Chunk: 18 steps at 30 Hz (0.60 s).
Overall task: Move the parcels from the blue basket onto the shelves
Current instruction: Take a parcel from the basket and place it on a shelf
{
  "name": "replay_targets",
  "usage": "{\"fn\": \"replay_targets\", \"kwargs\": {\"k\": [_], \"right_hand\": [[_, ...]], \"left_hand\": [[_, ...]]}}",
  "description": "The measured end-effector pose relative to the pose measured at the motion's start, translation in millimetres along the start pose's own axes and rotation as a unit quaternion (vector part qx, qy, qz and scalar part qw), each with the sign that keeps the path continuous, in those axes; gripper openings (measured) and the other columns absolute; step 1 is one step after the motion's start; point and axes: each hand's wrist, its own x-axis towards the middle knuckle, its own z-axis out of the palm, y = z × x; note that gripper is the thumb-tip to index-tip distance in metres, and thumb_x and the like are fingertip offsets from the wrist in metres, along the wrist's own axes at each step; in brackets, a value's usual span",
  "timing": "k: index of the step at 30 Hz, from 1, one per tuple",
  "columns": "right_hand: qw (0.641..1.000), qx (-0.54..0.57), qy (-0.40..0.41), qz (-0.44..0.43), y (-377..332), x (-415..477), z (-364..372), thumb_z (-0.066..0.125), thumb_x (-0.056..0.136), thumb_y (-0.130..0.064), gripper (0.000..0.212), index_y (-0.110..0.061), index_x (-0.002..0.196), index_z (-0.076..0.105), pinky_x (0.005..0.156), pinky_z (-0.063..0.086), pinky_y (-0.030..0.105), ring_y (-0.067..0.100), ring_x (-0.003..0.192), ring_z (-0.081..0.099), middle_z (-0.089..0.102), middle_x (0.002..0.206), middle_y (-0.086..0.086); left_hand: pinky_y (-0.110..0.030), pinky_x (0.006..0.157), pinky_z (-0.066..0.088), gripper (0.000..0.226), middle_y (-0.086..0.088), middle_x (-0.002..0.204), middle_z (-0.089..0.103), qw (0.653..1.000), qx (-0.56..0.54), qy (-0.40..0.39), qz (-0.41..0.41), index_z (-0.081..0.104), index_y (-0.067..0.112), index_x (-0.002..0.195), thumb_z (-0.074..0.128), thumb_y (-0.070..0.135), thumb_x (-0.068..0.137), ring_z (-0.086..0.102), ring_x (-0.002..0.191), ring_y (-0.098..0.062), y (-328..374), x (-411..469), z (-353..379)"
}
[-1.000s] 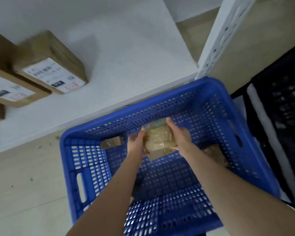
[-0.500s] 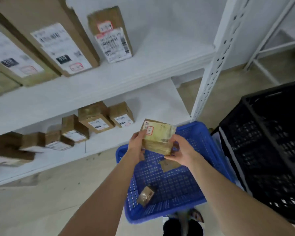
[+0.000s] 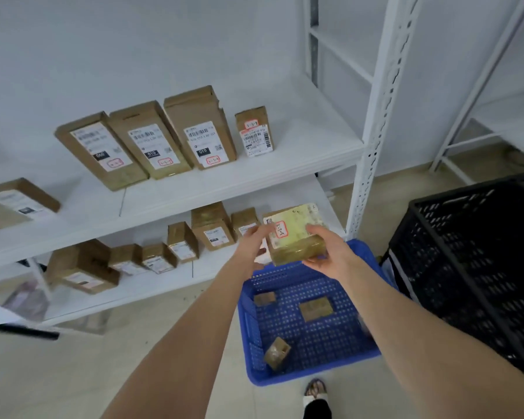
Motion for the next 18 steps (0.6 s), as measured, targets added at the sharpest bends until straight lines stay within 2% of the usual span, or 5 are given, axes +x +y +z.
{"fn": "replay_targets", "kwargs": {"k": [3,8,11,14,18], "right_hand": [[0.993,-0.112,0.013,-0.035,-3.1,-31.2,-1.1,0.073,0.08,-0.019,0.043,-0.019,0.117,0.053,0.079,0.053,0.041,0.029,0.101,0.059,0.059,0.111,0.009],[0.955,-0.285,-0.036,-0.066,-1.1,-77.2,17.2,0.071,0.079,-0.02,0.038,-0.023,0.113,0.054,0.086,0.053,0.044,0.029,0.1,0.06,0.063,0.108,0.01],[0.958,-0.273,-0.062,-0.062,0.4,-96.5,29.4,0.069,0.08,-0.02,0.036,-0.018,0.113,0.055,0.08,0.053,0.039,0.028,0.098,0.062,0.065,0.106,0.01],[0.963,-0.246,-0.077,-0.078,0.3,-108.0,40.2,0.069,0.083,-0.02,0.031,-0.016,0.112,0.057,0.079,0.054,0.038,0.027,0.096,0.064,0.067,0.102,0.009],[0.957,-0.27,-0.103,-0.026,5.1,-118.1,49.9,0.075,0.08,-0.035,0.051,-0.017,0.122,0.053,0.091,0.051,0.053,0.04,0.104,0.062,0.06,0.113,0.014]], "left_hand": [[-0.045,0.097,0.04,0.066,-0.003,0.141,0.045,0.995,0.034,0.054,0.077,0.037,0.026,0.143,0.064,0.044,0.085,0.046,0.126,-0.028,11.8,-27.0,-10.6],[-0.052,0.103,0.04,0.057,-0.003,0.134,0.053,0.985,0.137,-0.024,0.106,0.044,0.033,0.137,0.066,0.041,0.084,0.05,0.122,-0.027,23.0,-79.0,-16.2],[-0.05,0.095,0.049,0.045,-0.006,0.111,0.067,0.986,0.128,-0.071,0.08,0.051,0.026,0.129,0.064,0.039,0.087,0.064,0.103,-0.027,20.9,-103.6,-19.7],[-0.051,0.092,0.051,0.046,-0.007,0.108,0.069,0.987,0.11,-0.066,0.096,0.05,0.024,0.126,0.065,0.041,0.086,0.066,0.101,-0.028,21.3,-117.3,-30.6],[-0.042,0.082,0.053,0.048,-0.003,0.107,0.068,0.987,0.085,-0.017,0.138,0.048,0.021,0.13,0.063,0.039,0.089,0.066,0.089,-0.021,31.4,-129.1,-44.6]]}}
